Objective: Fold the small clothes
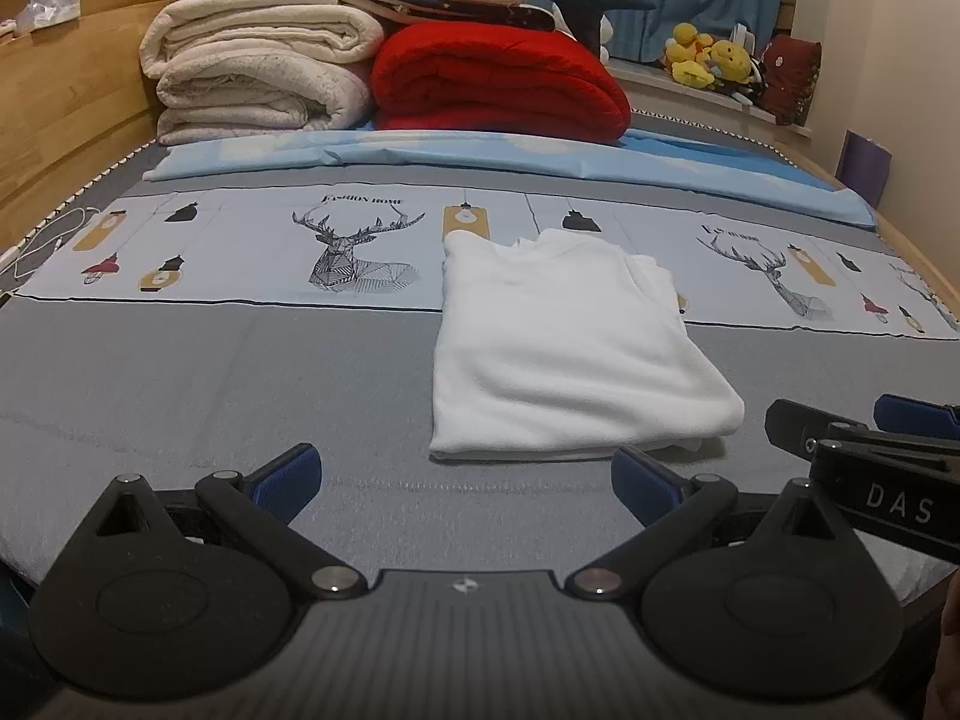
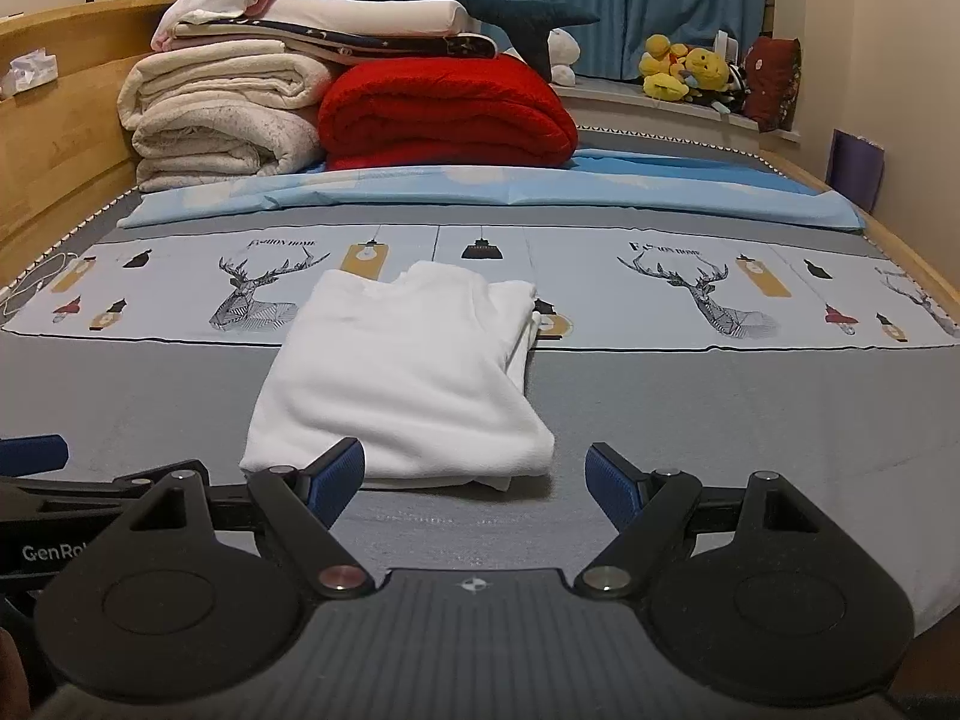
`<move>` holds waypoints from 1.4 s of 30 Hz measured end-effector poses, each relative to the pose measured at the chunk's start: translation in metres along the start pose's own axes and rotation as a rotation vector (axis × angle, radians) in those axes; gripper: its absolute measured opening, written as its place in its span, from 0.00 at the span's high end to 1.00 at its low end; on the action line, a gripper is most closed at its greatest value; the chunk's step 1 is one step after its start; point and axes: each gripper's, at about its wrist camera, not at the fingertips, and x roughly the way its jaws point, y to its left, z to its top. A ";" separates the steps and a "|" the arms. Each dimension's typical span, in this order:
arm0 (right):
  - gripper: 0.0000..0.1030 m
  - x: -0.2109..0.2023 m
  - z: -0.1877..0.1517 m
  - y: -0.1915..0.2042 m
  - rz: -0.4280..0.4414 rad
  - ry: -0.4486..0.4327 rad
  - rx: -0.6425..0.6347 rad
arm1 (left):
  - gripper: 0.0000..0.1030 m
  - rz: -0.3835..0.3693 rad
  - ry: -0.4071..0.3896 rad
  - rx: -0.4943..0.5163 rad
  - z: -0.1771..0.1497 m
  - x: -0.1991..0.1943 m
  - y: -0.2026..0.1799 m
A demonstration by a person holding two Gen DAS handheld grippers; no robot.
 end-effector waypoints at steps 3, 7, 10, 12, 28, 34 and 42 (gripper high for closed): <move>0.21 0.000 0.000 0.001 -0.001 -0.001 -0.001 | 0.00 0.001 0.000 0.002 0.000 0.000 0.000; 0.21 0.000 0.000 0.001 -0.002 -0.001 -0.001 | 0.00 0.001 0.000 0.003 0.000 0.000 0.001; 0.21 0.000 0.000 0.001 -0.001 0.000 -0.001 | 0.00 0.000 0.000 0.002 0.001 0.000 0.001; 0.21 0.000 0.001 0.001 -0.002 0.000 -0.002 | 0.00 0.000 -0.001 0.003 0.001 0.000 0.001; 0.21 0.000 0.000 0.000 -0.005 0.004 -0.004 | 0.00 -0.001 -0.004 0.006 0.001 0.002 0.000; 0.21 0.000 0.000 -0.001 -0.005 0.004 -0.004 | 0.00 -0.001 -0.003 0.003 0.001 0.001 -0.001; 0.21 0.001 -0.002 -0.001 -0.014 0.009 -0.001 | 0.00 -0.015 -0.007 0.014 0.001 0.002 0.001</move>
